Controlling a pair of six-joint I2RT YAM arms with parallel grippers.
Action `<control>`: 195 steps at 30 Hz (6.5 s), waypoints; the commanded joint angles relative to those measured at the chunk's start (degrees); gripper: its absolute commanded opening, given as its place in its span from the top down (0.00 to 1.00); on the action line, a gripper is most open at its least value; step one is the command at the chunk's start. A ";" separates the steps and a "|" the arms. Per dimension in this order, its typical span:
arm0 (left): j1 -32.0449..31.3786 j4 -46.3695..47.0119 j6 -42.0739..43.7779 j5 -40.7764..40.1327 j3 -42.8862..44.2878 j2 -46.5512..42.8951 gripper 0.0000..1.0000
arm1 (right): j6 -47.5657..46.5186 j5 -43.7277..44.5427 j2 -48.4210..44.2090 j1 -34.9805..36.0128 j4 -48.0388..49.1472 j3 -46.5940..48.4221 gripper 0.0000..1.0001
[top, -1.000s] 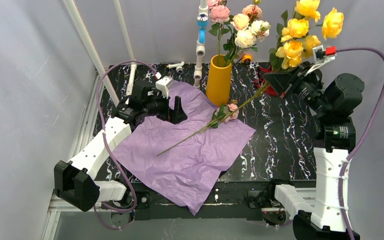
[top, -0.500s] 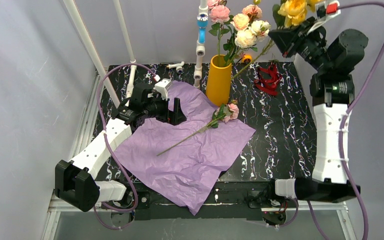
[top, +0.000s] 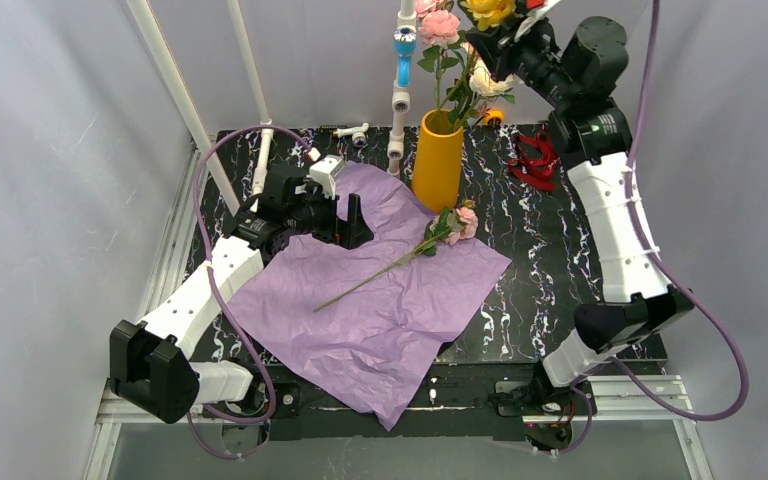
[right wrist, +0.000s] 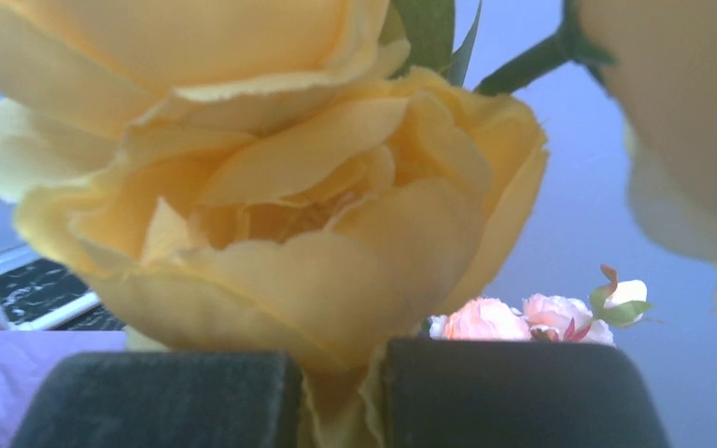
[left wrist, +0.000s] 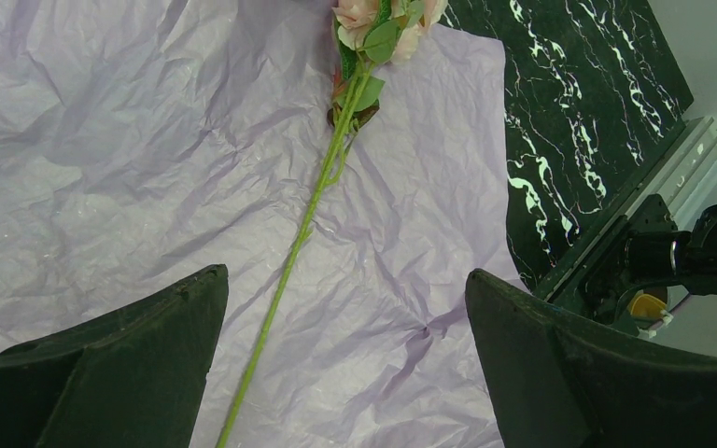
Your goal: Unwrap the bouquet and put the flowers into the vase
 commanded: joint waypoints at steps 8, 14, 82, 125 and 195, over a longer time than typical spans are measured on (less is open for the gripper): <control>0.74 0.23 1.27 0.30 1.60 -2.02 0.02 | -10.46 5.80 6.07 2.89 -0.31 4.51 0.99; 0.71 0.41 2.62 1.30 2.09 -1.16 0.02 | -5.05 8.01 8.68 3.90 -0.28 1.86 0.99; -19.57 -7.82 27.18 -13.09 23.95 38.02 1.00 | 11.06 13.82 -33.33 1.20 -20.38 -38.86 0.02; -12.91 3.98 1.81 -1.02 20.23 6.71 0.02 | 20.66 2.51 -25.83 -0.30 -9.95 -26.99 0.99; -1.30 -1.58 7.99 -4.76 9.99 4.25 0.00 | 8.62 8.19 1.34 0.67 -3.60 -15.32 0.38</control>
